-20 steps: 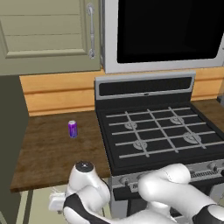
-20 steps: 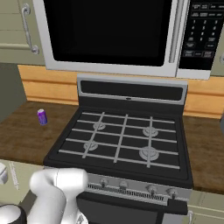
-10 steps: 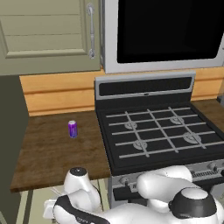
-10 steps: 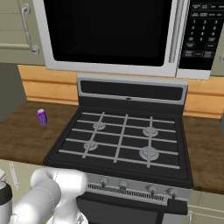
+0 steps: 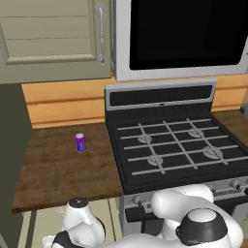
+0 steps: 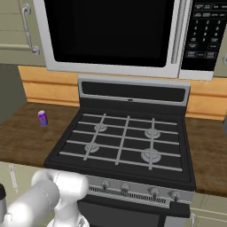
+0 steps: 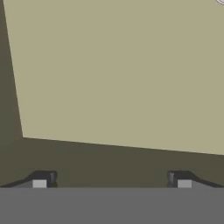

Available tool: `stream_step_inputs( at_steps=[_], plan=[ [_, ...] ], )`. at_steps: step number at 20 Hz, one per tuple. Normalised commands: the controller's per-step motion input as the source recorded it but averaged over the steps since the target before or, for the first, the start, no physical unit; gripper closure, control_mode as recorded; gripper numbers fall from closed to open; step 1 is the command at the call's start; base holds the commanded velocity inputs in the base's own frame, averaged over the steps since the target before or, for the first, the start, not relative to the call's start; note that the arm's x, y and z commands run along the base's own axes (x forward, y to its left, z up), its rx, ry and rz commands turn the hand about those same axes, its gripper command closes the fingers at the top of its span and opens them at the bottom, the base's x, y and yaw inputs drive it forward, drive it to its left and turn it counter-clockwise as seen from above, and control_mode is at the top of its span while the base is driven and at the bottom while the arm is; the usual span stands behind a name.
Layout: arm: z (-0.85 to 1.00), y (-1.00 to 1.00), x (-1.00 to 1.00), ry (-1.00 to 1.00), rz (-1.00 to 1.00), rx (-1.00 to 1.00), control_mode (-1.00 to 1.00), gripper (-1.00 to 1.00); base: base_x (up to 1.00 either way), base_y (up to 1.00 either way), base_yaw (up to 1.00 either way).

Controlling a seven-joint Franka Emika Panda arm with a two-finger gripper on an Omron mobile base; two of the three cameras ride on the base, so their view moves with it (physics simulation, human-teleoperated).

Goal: Pick the tongs from the drawer and place it on the counter.

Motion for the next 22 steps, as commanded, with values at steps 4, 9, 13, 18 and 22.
stream_step_inputs(
  at_steps=[4, 9, 13, 18, 22],
  plan=[
    [-0.21, 0.16, -0.58, 0.06, 0.0, -0.02, -1.0, -1.0, 0.0, 0.0, 0.0],
    [-0.14, 0.19, -0.79, 0.09, 0.0, -0.04, -1.0, -1.0, 0.0, 0.0, 0.0],
    [-0.09, 0.16, -0.91, 0.06, 0.0, -0.05, -1.0, -1.0, 0.0, 0.0, 0.0],
    [-0.08, 0.2, -0.85, 0.01, 0.0, -0.07, -1.0, -1.0, 0.0, 0.0, 0.0],
    [-0.04, 0.21, -0.68, 0.0, 0.0, -0.07, -1.0, -1.0, 0.0, 0.0, 0.0]
  ],
)
